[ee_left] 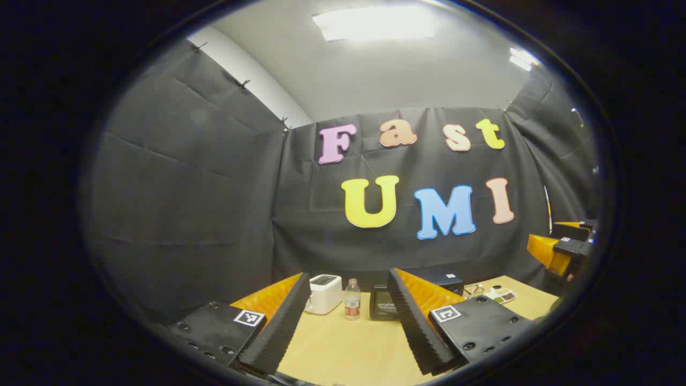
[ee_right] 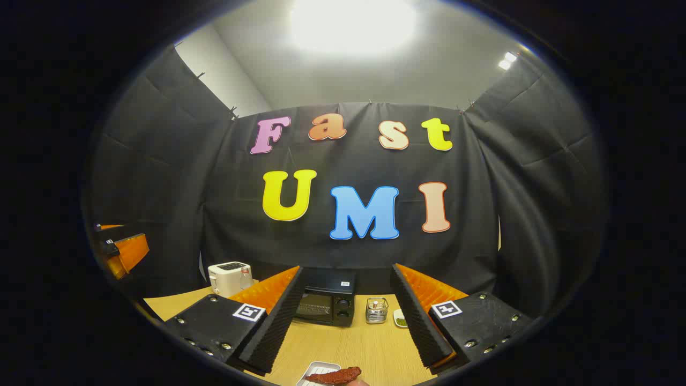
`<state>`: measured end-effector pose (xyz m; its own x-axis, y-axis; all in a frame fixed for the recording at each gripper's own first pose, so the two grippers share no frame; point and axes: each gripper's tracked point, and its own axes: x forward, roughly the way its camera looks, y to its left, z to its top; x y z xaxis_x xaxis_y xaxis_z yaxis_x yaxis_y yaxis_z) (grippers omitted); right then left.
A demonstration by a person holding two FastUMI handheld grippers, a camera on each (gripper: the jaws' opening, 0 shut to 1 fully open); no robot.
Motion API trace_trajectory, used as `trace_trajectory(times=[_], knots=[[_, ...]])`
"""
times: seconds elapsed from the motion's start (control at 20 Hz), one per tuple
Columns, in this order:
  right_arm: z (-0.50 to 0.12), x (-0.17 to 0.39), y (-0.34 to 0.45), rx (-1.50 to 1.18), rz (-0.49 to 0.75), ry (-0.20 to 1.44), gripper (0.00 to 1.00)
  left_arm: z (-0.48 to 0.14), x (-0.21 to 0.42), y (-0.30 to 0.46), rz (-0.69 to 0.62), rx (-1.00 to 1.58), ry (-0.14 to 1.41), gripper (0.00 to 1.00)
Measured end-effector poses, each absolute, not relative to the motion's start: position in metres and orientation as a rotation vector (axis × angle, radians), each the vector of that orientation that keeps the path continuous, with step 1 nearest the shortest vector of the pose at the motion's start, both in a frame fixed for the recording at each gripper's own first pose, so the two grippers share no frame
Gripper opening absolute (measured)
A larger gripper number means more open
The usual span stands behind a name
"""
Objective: Open the electric oven with the left hand, put the food in, and close the electric oven.
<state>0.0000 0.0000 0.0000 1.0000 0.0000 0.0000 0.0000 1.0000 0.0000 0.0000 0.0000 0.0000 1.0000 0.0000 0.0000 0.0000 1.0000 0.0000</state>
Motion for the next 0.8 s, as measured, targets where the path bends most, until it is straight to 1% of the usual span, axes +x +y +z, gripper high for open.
trace_trajectory(times=[0.7,0.8], knots=[[-0.008,0.002,-0.031,0.009,-0.017,0.003,0.97,0.003,0.002,-0.041,-0.028,0.016,-0.018,1.0],[-0.008,0.002,-0.035,-0.001,-0.012,-0.01,0.97,0.003,0.002,-0.049,-0.035,0.006,-0.024,0.97]])
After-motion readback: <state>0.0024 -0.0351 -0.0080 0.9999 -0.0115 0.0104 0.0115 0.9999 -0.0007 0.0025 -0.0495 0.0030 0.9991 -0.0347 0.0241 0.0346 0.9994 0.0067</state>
